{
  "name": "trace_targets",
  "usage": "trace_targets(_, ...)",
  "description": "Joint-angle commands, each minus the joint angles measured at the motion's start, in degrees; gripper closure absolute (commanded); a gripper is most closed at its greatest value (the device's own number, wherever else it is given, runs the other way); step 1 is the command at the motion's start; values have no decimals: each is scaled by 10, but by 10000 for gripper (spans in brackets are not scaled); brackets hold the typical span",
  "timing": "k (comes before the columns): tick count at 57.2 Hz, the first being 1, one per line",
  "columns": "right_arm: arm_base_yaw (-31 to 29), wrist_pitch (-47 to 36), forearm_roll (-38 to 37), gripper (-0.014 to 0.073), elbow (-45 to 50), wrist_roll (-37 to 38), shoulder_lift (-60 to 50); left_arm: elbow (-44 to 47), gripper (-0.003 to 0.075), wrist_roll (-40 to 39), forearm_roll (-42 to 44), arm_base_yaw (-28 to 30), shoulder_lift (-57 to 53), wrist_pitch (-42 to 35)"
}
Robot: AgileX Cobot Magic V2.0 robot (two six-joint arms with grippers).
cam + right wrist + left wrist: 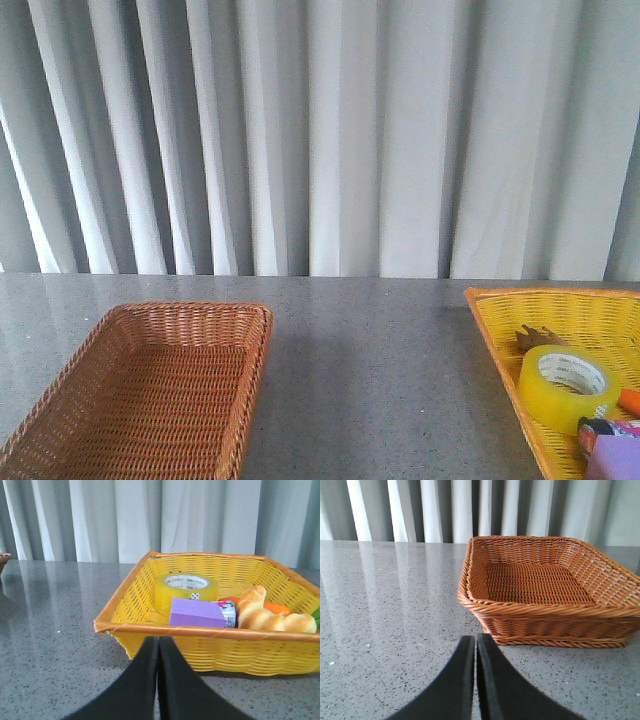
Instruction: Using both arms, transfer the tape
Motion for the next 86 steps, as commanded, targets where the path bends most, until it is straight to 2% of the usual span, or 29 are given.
trace_targets(1, -1, -46, 0, 601, 2, -1, -4, -4, 726, -6, -4, 1, -10, -39)
trace_targets(66, -1, -48, 0, 601, 2, -1, -4, -4, 726, -6, -4, 1, -10, -39)
trace_targets(72, -1, -89, 19, 601, 2, 16, -4, -4, 726, -6, -3, 1, -10, -42)
trace_targets(76, -1, -139, 61, 601, 1, 47, -4, -4, 726, 0, 13, 1, -10, -61)
trace_targets(81, -1, -243, 99, 601, 1, 75, -4, -4, 726, 21, 61, 1, -10, -149)
trace_targets(86, 0, -314, 79, 601, -17, 74, -4, -11, 726, 24, 82, 1, -10, -248)
